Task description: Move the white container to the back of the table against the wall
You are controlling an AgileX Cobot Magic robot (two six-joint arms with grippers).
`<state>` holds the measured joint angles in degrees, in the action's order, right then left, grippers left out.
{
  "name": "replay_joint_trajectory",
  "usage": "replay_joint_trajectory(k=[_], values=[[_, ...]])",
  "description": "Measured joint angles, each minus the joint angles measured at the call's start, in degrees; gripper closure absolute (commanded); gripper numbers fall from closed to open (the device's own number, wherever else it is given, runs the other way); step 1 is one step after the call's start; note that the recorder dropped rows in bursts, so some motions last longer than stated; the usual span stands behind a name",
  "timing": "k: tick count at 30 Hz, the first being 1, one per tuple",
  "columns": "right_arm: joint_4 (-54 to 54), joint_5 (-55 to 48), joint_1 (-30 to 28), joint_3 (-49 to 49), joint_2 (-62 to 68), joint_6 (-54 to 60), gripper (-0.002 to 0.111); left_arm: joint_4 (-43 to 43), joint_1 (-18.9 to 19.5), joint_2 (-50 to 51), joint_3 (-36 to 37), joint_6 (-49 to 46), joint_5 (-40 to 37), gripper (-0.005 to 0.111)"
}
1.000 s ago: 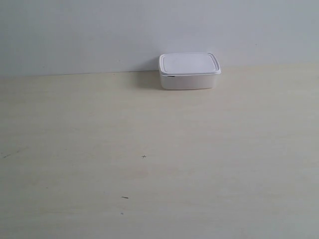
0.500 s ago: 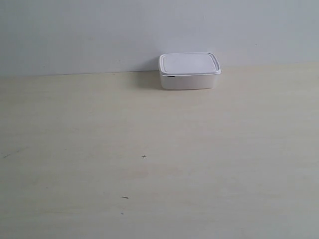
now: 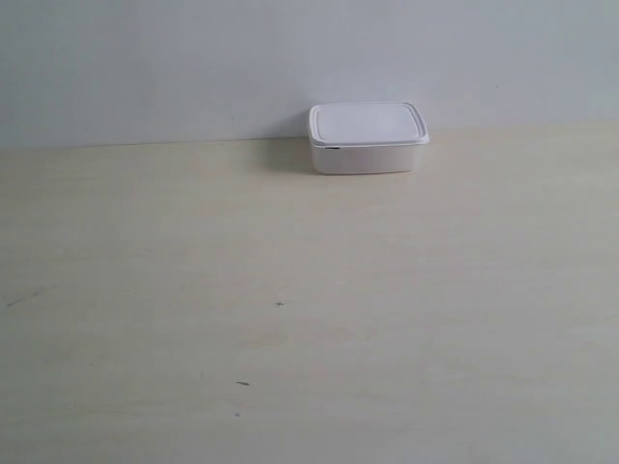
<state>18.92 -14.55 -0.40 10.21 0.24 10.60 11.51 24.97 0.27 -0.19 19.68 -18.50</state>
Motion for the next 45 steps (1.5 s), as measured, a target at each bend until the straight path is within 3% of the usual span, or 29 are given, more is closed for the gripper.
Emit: replay_joint_trajectory(k=[7, 13, 30, 45], values=[[-11.1, 5.8, 0.0, -8.7, 0.0, -13.3, 0.108, 0.0, 0.0, 0.0, 0.0, 0.0, 0.0, 0.107], [-21.8, 6.1, 0.0, -10.0, 0.0, -24.0, 0.108, 0.0, 0.0, 0.0, 0.0, 0.0, 0.0, 0.107], [-23.3, -1.3, 0.0, -10.0, 0.0, -22.4, 0.108, 0.0, 0.0, 0.0, 0.0, 0.0, 0.0, 0.107], [-23.3, -1.9, 0.0, -10.0, 0.0, -17.7, 0.108, 0.0, 0.0, 0.0, 0.0, 0.0, 0.0, 0.107]])
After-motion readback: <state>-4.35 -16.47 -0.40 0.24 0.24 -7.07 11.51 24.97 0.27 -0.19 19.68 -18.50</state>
